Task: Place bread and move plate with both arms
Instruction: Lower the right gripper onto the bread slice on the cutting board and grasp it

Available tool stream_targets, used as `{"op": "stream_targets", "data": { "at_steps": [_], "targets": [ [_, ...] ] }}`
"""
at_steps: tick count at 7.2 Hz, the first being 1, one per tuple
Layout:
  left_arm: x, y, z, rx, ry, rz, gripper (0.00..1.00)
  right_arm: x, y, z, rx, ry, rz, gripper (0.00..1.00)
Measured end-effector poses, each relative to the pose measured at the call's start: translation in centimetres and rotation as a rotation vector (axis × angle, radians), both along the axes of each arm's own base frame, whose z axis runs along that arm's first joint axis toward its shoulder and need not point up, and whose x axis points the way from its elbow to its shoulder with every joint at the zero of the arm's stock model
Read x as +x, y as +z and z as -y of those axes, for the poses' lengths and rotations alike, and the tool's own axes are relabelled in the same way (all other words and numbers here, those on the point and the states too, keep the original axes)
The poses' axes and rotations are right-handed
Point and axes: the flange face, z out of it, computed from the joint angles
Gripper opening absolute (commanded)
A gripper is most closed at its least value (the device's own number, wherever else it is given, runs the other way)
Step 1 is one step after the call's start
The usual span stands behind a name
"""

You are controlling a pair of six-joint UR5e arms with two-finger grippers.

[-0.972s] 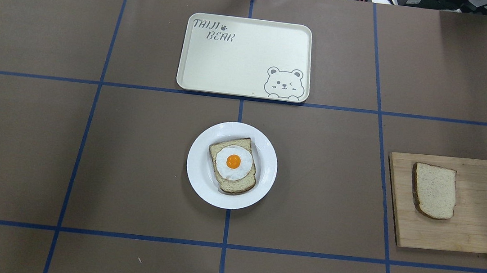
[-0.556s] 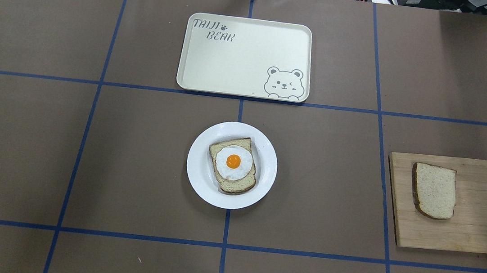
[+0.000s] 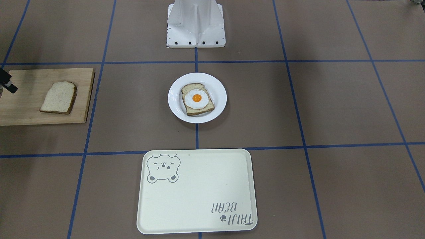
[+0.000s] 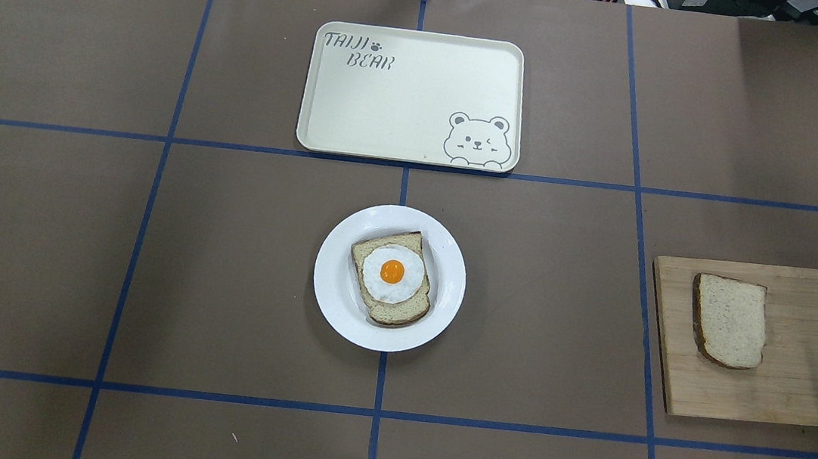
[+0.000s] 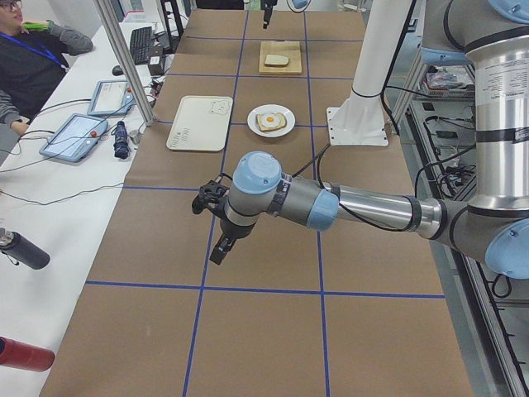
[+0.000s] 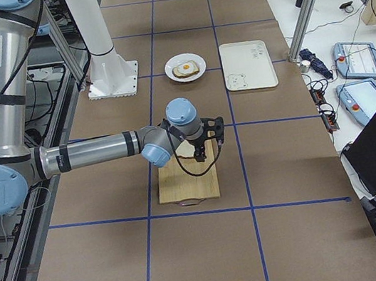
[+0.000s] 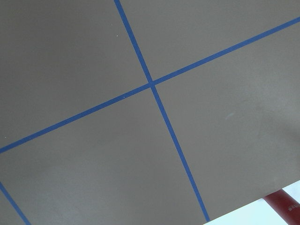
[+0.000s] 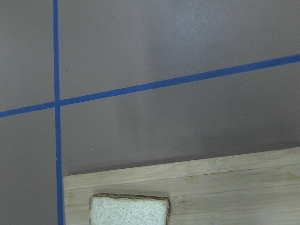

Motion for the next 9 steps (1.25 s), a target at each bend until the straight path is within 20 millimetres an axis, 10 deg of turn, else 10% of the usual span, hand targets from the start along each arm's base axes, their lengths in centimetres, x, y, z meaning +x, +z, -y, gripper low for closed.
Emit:
{"op": "stream_targets", "data": {
  "at_steps": [3, 9],
  "targets": [
    [0.0, 0.2, -0.1, 0.000, 0.003, 0.001, 0.98, -6.8, 1.5, -2.7, 0.008, 0.053, 0.029, 0.72],
    [-0.1, 0.3, -0.1, 0.000, 0.003, 0.002, 0.98, -10.3, 4.6, -6.6, 0.029, 0.017, -0.080, 0.56]
  ]
}}
